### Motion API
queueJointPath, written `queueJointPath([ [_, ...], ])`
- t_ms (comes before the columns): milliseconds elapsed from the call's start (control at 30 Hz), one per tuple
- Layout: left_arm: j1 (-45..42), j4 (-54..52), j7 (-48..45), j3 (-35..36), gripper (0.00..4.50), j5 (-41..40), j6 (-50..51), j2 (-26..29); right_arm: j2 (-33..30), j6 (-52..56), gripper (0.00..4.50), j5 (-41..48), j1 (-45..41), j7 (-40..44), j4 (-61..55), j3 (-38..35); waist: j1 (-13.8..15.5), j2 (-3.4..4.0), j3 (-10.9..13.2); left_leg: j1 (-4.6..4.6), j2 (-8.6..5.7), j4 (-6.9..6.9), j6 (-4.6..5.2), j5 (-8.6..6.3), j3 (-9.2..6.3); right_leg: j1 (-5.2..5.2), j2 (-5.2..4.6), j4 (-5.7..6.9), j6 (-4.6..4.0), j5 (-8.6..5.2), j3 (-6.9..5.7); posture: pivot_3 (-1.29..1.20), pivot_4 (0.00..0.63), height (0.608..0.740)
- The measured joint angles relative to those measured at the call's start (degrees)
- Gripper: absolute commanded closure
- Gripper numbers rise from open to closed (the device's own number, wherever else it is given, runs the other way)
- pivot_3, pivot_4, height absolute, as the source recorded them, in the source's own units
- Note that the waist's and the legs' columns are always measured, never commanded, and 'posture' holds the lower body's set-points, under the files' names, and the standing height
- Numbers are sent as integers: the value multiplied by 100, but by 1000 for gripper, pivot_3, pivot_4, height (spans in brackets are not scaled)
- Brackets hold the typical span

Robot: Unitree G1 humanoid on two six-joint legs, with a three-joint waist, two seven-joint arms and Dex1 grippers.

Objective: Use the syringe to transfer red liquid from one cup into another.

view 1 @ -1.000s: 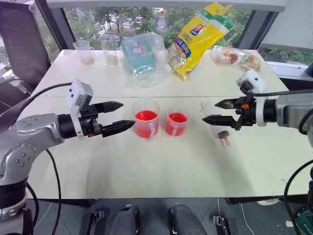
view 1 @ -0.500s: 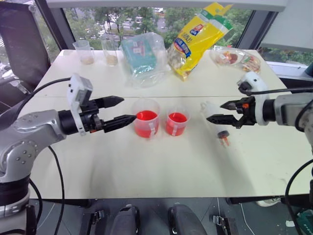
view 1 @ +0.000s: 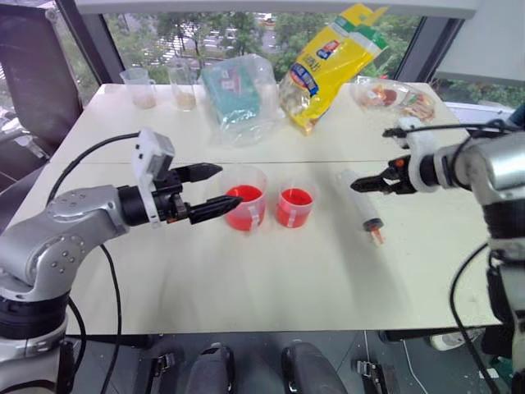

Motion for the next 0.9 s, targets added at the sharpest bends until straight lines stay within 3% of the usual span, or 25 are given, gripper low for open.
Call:
queueJointPath([
  [300, 83, -7, 5, -22, 0, 158, -154, -128, 776, -1248, 54, -1028, -570, 390, 2632, 645, 4, 0, 0, -2, -2, 0, 0, 0, 2, -1, -4, -2, 0, 0, -1, 0, 150, 740],
  [600, 199, -79, 57, -22, 0, 237, -166, -135, 1293, -2376, 54, -1831, -924, 615, 4112, 683, -15, 0, 0, 6, -1, 1, -2, 1, 3, 4, -2, 4, 0, 0, 0, 0, 150, 740],
  [633, 202, -78, 70, -23, 0, 244, -166, -139, 1340, -2472, 589, -1922, -958, 647, 4219, 674, -16, 0, 0, 6, -1, 2, -2, 1, 3, 5, -2, 5, 0, 0, 0, 0, 150, 740],
  [667, 202, -79, 82, -23, 0, 252, -166, -140, 1361, -2536, 842, -1985, -979, 679, 4276, 664, -16, 0, 0, 8, -1, 2, -2, 1, 3, 7, -2, 5, 0, 0, 0, 0, 150, 740],
  [800, 202, -72, 96, -24, 0, 282, -177, -146, 1498, -2708, 2927, -2194, -1073, 759, 4480, 579, -19, 0, -1, 12, 0, 2, -2, 1, 3, 10, -2, 8, 0, 0, 0, 0, 150, 740],
  [900, 199, -59, 57, -26, 0, 344, -239, -146, 1558, -2700, 3066, -2303, -1112, 798, 4531, 536, -20, -1, -1, 14, 0, 2, -3, 2, 3, 10, -3, 12, 0, 0, 0, 0, 150, 740],
])
